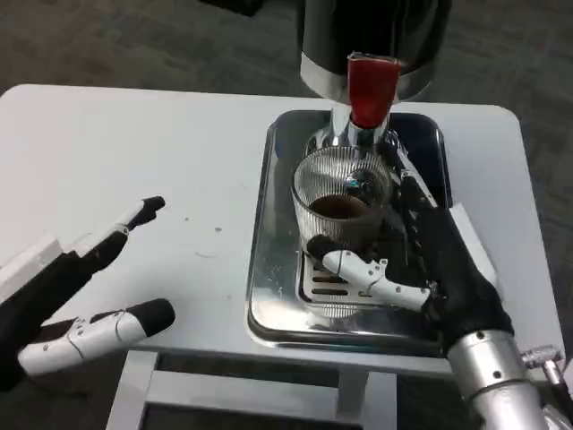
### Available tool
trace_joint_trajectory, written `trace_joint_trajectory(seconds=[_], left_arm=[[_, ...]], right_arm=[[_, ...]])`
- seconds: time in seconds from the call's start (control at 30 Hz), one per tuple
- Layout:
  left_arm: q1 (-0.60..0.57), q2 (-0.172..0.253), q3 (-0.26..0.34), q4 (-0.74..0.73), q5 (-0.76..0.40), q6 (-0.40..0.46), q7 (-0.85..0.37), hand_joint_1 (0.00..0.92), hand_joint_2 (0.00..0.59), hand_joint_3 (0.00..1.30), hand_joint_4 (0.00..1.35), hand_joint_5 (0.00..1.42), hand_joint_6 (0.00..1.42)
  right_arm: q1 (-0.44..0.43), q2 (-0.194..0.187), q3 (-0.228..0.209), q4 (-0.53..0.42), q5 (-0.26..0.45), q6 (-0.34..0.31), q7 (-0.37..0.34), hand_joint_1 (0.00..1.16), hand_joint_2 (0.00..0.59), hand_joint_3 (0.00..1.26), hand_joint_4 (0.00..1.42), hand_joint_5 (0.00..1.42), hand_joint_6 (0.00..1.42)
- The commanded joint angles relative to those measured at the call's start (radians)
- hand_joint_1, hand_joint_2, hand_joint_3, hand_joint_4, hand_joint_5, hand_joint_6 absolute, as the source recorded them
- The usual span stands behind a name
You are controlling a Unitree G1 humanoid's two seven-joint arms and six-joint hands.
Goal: Grasp the cup under the faucet to collect the drink, then remove the cup.
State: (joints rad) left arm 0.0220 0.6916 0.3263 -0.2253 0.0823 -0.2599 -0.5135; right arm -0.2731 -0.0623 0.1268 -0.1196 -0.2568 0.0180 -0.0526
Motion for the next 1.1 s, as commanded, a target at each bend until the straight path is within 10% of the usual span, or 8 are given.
trace_joint_trajectory(seconds=[0.03, 0.63, 1.1], left_arm=[[0.008, 0.015, -0.004, 0.004, -0.002, -0.01, 0.001, 0.0, 0.037, 0.0, 0.0, 0.0, 0.0], [0.003, 0.022, -0.005, 0.032, 0.0, -0.017, -0.001, 0.0, 0.04, 0.0, 0.0, 0.0, 0.0], [0.026, 0.02, 0.005, 0.026, -0.001, -0.02, 0.001, 0.0, 0.041, 0.0, 0.0, 0.0, 0.0]], right_arm=[[-0.029, 0.006, 0.003, 0.053, -0.01, -0.045, -0.019, 0.77, 0.15, 0.04, 0.13, 0.14, 0.15], [-0.099, 0.027, 0.022, 0.154, -0.057, -0.038, -0.05, 0.76, 0.14, 0.0, 0.13, 0.11, 0.1], [-0.104, 0.042, 0.04, 0.165, -0.09, -0.026, -0.098, 0.76, 0.135, 0.16, 0.36, 0.4, 0.3]])
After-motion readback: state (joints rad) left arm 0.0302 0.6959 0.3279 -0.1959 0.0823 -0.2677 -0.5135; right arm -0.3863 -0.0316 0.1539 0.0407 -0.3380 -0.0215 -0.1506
